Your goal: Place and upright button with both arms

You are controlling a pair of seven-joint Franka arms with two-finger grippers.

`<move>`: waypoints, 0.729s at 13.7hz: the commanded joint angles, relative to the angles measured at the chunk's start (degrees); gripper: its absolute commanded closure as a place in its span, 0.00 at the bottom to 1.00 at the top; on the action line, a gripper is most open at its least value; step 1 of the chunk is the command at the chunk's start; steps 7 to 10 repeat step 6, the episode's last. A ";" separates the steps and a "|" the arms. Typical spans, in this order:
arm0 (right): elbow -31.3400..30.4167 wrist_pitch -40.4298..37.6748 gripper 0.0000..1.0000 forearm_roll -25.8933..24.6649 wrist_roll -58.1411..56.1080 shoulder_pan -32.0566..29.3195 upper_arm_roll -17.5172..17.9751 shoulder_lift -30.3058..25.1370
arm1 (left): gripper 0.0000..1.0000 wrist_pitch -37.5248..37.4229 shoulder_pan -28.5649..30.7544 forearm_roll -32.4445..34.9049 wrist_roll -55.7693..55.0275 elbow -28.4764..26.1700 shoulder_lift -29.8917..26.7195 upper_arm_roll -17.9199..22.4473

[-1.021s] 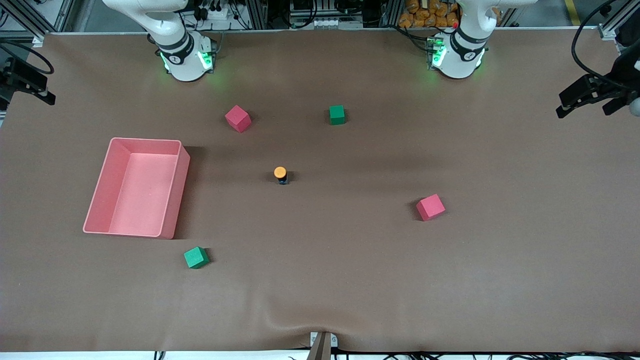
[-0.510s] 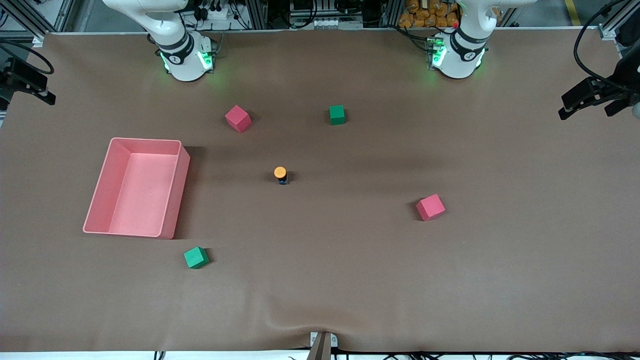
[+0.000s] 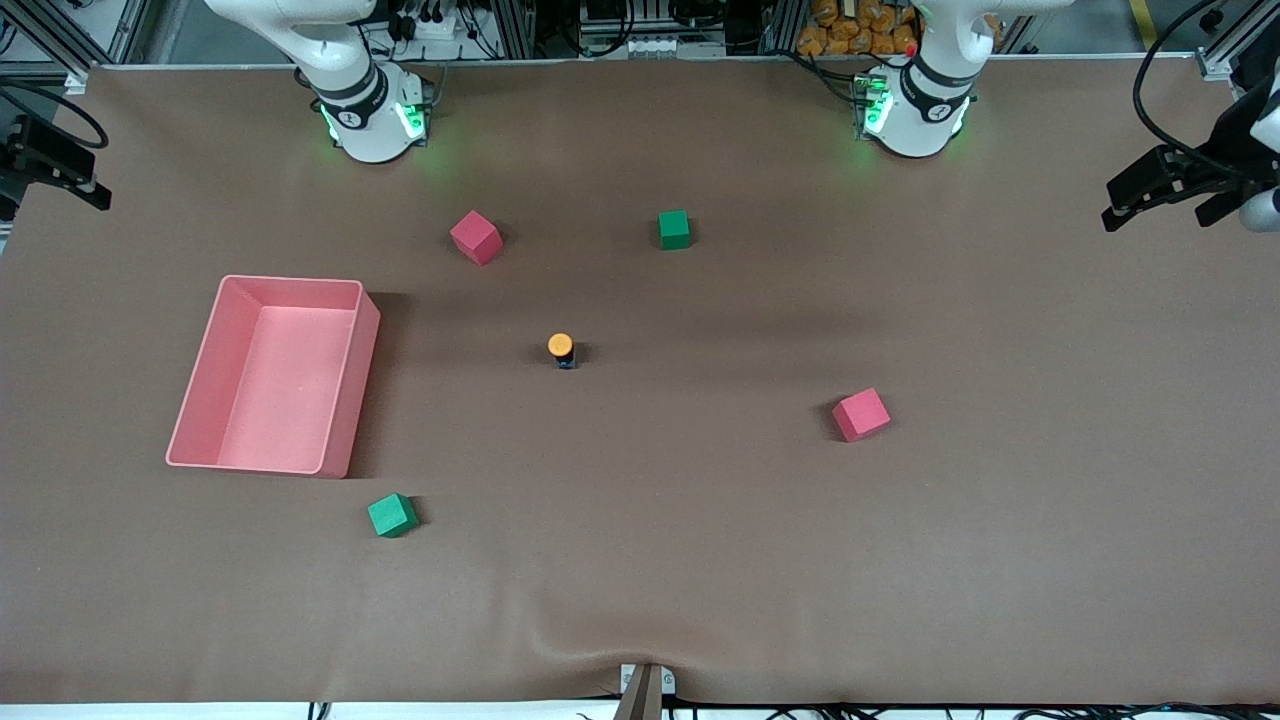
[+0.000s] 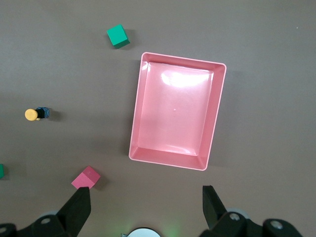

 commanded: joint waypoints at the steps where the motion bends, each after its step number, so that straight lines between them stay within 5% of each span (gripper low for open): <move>1: 0.34 -0.56 0.00 -0.48 -0.17 -1.18 0.78 -0.06 | 0.00 -1.88 0.56 1.34 0.40 1.08 -0.15 -0.75; 10: 0.34 -0.56 0.00 -0.48 -0.17 -1.10 0.78 -0.06 | 0.00 -2.32 0.65 1.34 0.23 1.08 -0.07 -1.28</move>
